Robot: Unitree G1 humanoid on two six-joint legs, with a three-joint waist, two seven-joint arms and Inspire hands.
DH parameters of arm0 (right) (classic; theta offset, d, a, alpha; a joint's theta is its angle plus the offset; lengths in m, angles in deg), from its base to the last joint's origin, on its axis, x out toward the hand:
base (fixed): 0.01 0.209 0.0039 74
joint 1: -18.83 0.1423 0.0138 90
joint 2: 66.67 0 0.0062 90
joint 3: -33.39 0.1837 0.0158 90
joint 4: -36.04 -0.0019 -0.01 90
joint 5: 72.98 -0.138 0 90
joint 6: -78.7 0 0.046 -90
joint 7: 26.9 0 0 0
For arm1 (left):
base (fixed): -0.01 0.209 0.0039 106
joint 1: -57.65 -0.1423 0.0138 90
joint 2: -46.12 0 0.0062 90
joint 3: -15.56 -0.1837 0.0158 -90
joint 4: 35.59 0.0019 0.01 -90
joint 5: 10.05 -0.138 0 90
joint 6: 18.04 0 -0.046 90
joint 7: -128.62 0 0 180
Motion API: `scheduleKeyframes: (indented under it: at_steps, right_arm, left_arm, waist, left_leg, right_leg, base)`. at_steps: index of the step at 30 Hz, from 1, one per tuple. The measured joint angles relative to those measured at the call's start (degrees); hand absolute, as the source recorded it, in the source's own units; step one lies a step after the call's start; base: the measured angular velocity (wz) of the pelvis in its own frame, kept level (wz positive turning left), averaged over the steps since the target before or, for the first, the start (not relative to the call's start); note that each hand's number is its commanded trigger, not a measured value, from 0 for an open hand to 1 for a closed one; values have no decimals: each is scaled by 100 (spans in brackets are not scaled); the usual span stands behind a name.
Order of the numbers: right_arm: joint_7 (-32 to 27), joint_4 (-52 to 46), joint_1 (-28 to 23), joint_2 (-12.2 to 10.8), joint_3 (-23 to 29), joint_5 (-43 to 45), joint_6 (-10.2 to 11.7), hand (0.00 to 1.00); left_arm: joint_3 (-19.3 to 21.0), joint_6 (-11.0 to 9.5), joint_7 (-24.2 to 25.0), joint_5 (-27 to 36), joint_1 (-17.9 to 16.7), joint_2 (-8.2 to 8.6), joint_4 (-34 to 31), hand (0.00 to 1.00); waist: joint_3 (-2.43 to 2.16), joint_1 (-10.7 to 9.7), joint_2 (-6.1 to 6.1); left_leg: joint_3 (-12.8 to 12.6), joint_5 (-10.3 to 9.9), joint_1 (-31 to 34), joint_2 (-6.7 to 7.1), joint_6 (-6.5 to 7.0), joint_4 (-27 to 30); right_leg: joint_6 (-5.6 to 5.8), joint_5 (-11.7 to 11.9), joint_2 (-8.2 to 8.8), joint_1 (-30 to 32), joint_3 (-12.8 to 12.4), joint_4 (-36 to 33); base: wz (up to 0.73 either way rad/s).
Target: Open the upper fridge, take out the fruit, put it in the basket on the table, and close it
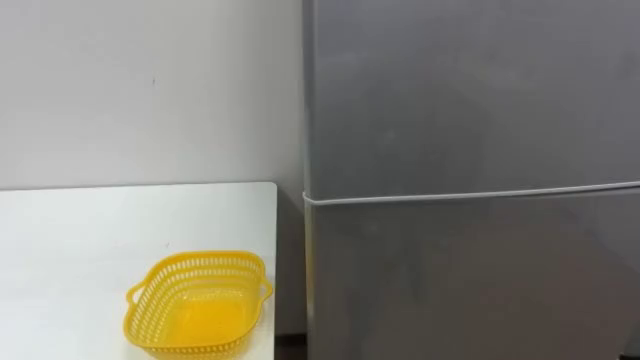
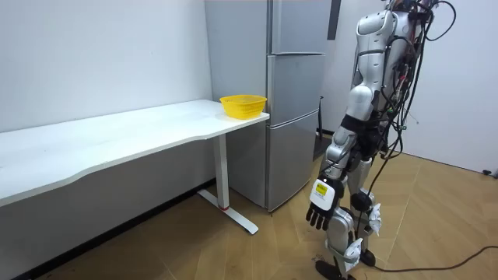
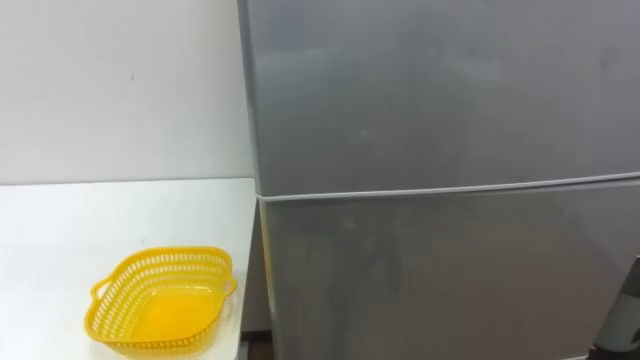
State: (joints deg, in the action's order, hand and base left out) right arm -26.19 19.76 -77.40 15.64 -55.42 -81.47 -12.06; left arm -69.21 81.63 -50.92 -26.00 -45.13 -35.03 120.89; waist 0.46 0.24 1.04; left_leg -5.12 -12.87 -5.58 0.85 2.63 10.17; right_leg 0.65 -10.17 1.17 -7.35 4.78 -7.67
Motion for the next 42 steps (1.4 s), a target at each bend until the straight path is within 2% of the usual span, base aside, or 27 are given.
scheduleKeyframes:
  at_steps: [27,32,35,39,42]
  right_arm:
    - [6,-6,-3,-8,1,7,-3,0]
    - [-32,1,0,-7,2,4,-3,0]
    - [-50,3,-4,-7,3,9,-2,0]
    - [-55,-25,-8,-4,-3,4,-3,0]
    - [-69,-41,10,0,14,107,-3,0]
  left_arm:
    - [14,-5,-42,24,20,-1,-12,0]
    - [45,-108,-303,70,102,1,-44,0]
    - [294,-253,-478,109,105,37,-88,0]
    - [422,-385,-824,1280,118,71,-140,0]
    - [751,-436,-1106,2073,139,92,-388,0]
  waist:
    - [-8,-3,-15]
    - [-4,12,-14]
    - [4,30,-6]
    - [-21,34,-54]
    - [-22,24,-57]
  left_leg:
    - [17,-12,-8,-8,-20,31]
    - [40,-15,-13,-10,-20,58]
    - [39,-18,-15,-7,-23,58]
    - [47,-20,-15,-7,-25,70]
    - [61,-19,-14,-6,-24,68]
  right_leg:
    - [-4,2,-18,-58,27,-14]
    - [-11,7,-18,-81,24,-15]
    - [-16,10,-26,-64,5,-13]
    - [-17,10,-27,-54,4,-8]
    - [-17,10,-26,-60,17,-14]
  base:
    - [0]
    - [2]
    - [0]
    - [0]
    - [3]
